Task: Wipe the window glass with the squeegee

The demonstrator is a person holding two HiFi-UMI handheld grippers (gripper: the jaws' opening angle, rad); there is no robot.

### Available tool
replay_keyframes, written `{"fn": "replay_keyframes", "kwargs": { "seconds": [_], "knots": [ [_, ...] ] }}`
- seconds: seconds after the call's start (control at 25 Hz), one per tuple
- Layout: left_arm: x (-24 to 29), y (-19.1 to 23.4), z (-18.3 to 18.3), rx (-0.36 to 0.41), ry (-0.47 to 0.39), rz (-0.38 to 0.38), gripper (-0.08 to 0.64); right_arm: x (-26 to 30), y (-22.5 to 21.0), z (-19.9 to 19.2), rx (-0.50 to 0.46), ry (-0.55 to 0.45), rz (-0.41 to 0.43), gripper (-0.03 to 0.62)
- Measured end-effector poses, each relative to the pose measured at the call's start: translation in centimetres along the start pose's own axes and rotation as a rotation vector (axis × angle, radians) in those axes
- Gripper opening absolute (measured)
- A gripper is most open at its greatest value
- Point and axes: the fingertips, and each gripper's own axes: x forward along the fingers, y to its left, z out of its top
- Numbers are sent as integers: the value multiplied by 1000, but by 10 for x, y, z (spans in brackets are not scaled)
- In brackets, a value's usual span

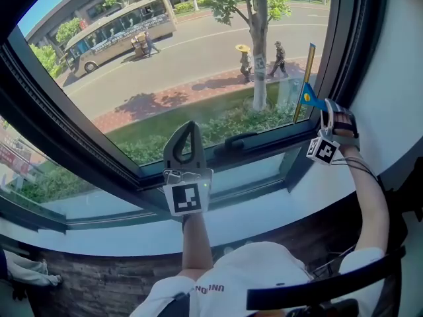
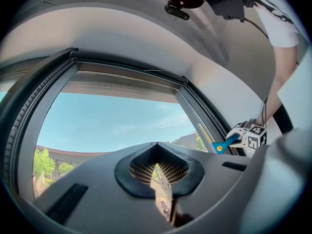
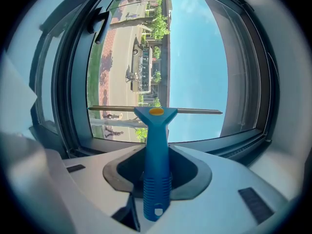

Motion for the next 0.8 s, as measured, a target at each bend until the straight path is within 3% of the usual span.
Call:
{"fn": "replay_keyframes", "kwargs": {
  "seconds": [0.68, 0.8],
  "knots": [
    [-1, 6, -3, 10, -4, 7, -2, 7, 3, -23, -41, 47, 26, 149],
    [-1, 7, -4, 5, 0, 9, -2, 10, 4, -33, -85, 75, 8, 149]
  ]
}}
